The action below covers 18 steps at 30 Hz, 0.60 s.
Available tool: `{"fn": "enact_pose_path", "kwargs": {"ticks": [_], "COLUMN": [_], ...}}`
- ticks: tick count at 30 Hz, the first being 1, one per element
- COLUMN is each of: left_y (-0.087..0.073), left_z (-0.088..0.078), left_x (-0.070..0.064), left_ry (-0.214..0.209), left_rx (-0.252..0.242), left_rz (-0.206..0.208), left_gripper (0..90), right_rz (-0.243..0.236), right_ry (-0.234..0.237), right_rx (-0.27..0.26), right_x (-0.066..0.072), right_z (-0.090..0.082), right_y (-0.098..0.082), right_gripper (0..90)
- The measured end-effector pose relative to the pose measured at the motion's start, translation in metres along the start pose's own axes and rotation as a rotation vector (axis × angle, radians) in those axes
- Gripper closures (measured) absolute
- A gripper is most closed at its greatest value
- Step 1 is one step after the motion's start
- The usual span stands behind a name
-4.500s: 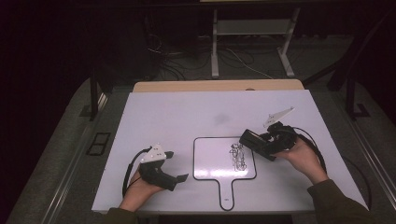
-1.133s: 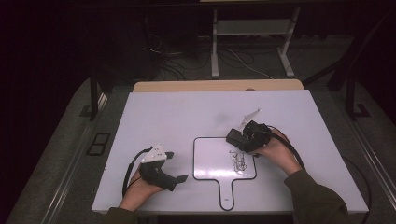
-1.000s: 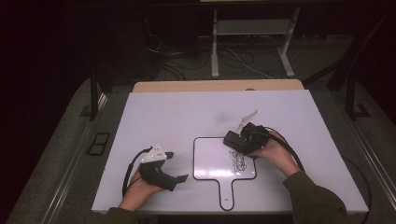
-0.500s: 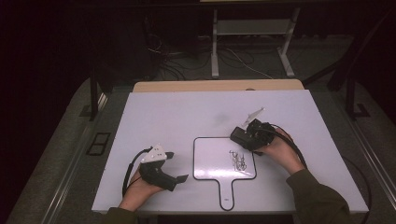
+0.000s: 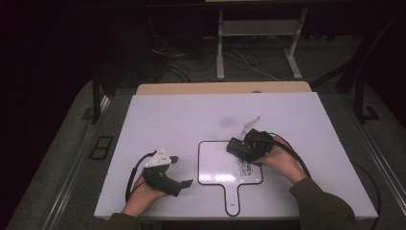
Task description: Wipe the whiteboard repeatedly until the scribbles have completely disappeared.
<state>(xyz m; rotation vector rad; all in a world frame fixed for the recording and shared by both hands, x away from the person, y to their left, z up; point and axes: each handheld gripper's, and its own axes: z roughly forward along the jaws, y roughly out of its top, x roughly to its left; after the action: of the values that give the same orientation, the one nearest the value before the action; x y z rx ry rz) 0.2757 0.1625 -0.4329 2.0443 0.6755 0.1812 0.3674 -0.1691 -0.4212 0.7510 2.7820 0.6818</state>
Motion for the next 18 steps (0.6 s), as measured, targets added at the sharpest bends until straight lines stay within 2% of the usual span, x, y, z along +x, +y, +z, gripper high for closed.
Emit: {"fn": "enact_pose_path", "kwargs": {"ticks": [6,7,9,18], "left_y": [0.000,0.000,0.000,0.000], "left_z": [0.000,-0.001,-0.001,-0.001], "left_x": [0.000,0.000,0.000,0.000], "left_ry": [0.001,0.001,0.000,0.000], "left_rx": [0.000,-0.001,-0.001,0.000], "left_rz": [0.001,0.001,0.001,0.002], "left_gripper": [0.0,0.0,0.0,0.0], "right_rz": [-0.025,-0.029,-0.006,0.054], "right_ry": [0.017,0.013,0.018,-0.040], "right_rx": [0.002,0.004,0.003,0.013], "right_x": [0.009,0.007,0.004,-0.018], "right_z": [0.001,0.001,0.001,-0.005], "right_y": [0.004,0.004,0.003,-0.010], "right_gripper": [38.8,38.8,38.8,38.8]}}
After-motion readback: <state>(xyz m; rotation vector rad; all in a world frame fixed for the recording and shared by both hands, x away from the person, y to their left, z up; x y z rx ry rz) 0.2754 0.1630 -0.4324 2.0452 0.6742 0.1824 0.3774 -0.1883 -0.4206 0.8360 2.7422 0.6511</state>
